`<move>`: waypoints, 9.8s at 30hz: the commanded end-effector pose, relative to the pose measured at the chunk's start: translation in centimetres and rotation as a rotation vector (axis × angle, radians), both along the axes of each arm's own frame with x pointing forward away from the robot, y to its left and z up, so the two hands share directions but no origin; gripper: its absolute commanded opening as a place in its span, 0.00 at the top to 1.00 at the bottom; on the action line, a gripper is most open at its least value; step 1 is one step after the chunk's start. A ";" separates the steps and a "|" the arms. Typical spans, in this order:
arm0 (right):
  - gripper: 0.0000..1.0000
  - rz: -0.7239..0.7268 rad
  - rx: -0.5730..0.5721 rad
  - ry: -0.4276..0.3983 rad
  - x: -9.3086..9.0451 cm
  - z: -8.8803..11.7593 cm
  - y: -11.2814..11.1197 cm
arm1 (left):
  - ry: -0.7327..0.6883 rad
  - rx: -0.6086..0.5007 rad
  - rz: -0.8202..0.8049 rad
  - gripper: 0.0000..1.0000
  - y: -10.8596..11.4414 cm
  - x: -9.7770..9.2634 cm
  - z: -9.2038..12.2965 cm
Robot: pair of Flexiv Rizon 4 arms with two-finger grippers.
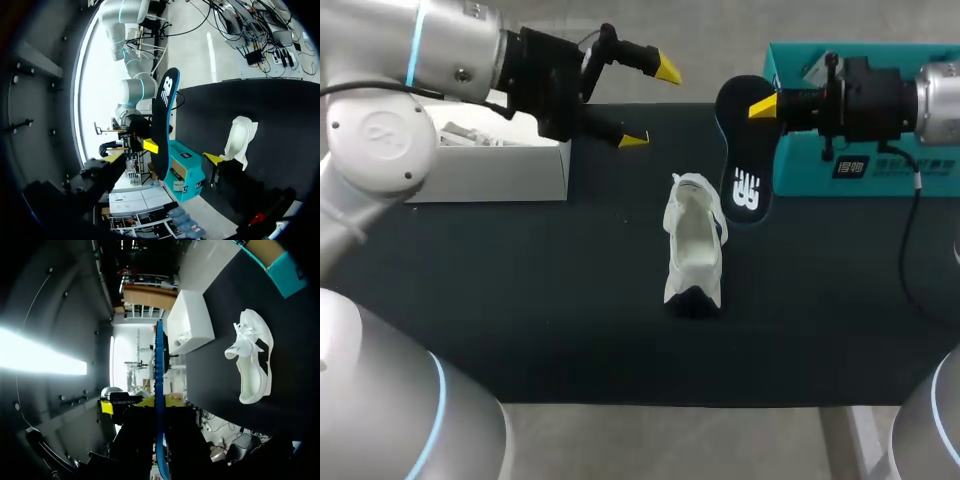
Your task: Take the shoe out of the shoebox, open the shoe tongue, remove and reinsert the insole, then place the shoe into the shoebox
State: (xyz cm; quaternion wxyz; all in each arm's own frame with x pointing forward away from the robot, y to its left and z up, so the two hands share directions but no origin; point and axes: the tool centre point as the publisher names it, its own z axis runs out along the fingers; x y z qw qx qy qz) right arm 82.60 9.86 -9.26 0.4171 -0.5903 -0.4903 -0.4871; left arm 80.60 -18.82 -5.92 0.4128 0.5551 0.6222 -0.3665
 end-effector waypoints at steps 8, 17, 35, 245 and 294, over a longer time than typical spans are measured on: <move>1.00 0.023 0.053 -0.017 0.4 0.5 0.5 | -0.057 -0.305 0.031 0.10 -2.6 1.1 -1.3; 1.00 0.034 0.143 -0.025 -0.1 1.4 1.8 | -0.201 -0.379 -0.020 0.00 -5.7 3.0 -2.1; 1.00 0.011 0.151 -0.038 -0.3 1.2 2.6 | -0.251 -0.461 -0.038 0.56 -9.0 3.9 -2.5; 0.00 -0.178 -0.621 -0.120 -4.9 0.0 -27.1 | 0.770 -0.186 0.019 1.00 -3.4 -4.6 -15.2; 0.00 -0.178 -0.621 -0.120 -4.9 0.0 -27.1 | 0.867 -0.084 0.013 1.00 -5.1 -1.5 -25.7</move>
